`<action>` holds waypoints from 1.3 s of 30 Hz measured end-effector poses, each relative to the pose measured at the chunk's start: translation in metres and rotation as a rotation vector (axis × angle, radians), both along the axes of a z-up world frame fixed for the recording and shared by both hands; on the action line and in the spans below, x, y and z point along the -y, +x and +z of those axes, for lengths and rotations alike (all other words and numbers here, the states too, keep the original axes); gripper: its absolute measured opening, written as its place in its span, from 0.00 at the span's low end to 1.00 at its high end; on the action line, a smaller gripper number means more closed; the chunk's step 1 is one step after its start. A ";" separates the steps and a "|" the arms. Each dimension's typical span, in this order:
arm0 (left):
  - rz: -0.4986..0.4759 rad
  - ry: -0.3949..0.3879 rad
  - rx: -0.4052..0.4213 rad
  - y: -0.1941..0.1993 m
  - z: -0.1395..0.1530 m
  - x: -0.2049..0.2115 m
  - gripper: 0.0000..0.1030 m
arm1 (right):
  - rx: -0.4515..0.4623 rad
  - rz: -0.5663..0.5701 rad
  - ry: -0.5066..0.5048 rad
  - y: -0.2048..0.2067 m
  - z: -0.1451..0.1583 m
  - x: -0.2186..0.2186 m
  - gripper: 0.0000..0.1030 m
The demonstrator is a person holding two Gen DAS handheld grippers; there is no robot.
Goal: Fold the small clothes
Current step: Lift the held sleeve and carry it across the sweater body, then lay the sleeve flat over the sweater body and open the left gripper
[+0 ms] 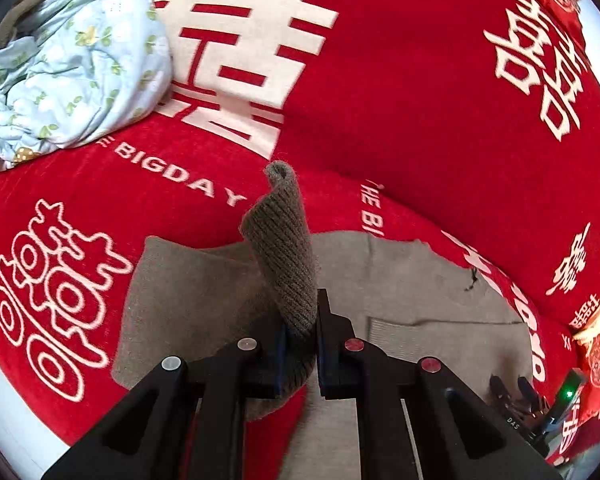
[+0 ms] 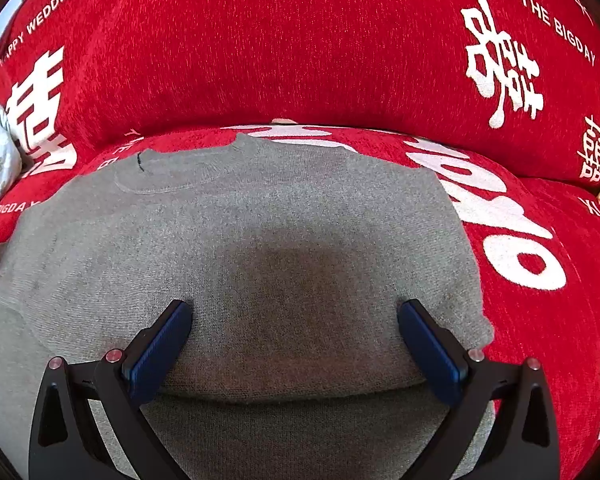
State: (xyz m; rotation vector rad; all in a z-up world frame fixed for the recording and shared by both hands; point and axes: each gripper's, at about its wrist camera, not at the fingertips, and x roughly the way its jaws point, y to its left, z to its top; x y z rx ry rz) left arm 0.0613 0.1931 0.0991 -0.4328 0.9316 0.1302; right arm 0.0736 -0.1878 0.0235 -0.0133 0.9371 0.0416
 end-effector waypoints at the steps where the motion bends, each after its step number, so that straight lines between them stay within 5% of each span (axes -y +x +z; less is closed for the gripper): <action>1: -0.013 0.008 0.001 0.002 0.000 0.008 0.12 | 0.000 0.000 0.001 0.000 0.000 0.000 1.00; 23: -0.247 0.124 -0.017 0.026 0.013 0.156 0.12 | 0.051 -0.050 0.086 -0.021 0.019 0.019 1.00; 31: -0.278 0.128 -0.013 0.037 0.017 0.194 0.12 | 0.020 0.020 0.138 -0.047 0.024 0.028 1.00; 39: -0.348 0.152 0.000 0.041 0.022 0.240 0.12 | 0.003 0.071 0.083 -0.063 0.014 0.026 1.00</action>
